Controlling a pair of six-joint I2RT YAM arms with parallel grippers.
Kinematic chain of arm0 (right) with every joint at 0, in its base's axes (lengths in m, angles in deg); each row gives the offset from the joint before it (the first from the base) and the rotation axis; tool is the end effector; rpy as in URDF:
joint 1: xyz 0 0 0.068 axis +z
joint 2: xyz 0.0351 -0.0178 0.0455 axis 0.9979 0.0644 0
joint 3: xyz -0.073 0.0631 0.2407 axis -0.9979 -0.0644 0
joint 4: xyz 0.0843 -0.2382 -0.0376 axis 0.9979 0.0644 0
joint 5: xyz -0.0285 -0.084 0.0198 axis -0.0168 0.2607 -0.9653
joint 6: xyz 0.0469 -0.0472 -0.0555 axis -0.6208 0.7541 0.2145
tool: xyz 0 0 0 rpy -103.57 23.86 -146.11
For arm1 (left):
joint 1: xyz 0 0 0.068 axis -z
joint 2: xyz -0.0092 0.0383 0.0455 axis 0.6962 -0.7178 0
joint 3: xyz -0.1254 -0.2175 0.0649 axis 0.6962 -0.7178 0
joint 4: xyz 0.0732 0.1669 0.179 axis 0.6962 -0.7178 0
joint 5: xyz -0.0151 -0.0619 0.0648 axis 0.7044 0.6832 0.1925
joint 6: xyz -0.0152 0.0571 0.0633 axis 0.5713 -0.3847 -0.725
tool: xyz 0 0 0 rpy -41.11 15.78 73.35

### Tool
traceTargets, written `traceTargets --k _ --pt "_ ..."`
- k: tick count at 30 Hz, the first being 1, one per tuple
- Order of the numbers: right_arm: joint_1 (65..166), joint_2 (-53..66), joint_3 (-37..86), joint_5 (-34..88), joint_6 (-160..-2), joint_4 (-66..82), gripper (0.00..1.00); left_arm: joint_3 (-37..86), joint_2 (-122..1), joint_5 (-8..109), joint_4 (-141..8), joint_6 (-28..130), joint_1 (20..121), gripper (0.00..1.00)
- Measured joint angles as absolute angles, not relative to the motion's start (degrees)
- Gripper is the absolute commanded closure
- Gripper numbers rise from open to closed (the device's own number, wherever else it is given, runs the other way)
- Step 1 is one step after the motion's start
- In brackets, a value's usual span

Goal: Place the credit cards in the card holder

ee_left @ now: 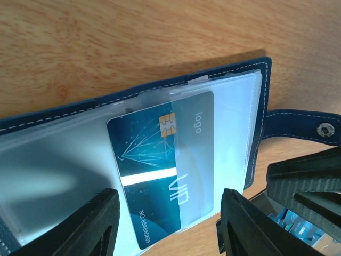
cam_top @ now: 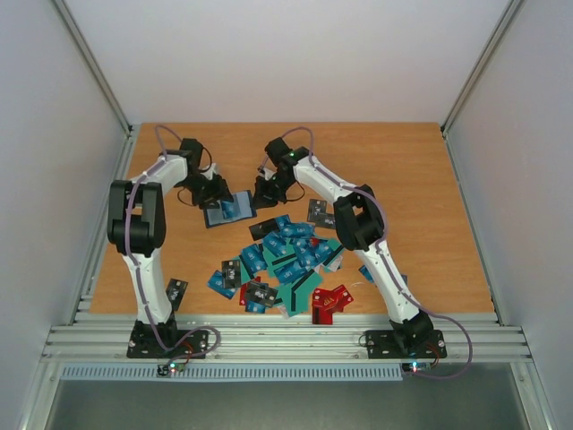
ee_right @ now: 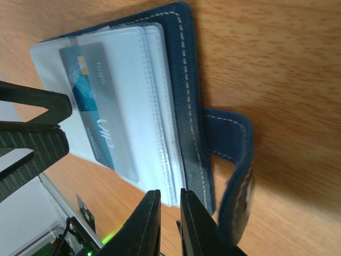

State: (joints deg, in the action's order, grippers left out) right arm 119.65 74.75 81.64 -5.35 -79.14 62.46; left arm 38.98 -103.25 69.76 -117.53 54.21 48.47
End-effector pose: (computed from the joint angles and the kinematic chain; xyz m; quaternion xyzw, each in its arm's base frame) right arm 0.4107 0.3294 0.1089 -0.2838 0.8832 0.3714 0.0380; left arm 0.3922 -0.0651 0.1193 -0.0685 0.9661 -0.2458 0.0386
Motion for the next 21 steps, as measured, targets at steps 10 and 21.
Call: traceTargets --k 10,21 --pt "119.6 76.6 81.7 -6.2 -79.1 62.7 0.88 41.4 -105.8 70.1 -117.6 54.2 50.2 0.46" --pt "119.6 76.6 82.2 -5.8 -79.1 64.0 0.88 43.1 -107.8 72.0 -117.3 54.7 52.0 0.47"
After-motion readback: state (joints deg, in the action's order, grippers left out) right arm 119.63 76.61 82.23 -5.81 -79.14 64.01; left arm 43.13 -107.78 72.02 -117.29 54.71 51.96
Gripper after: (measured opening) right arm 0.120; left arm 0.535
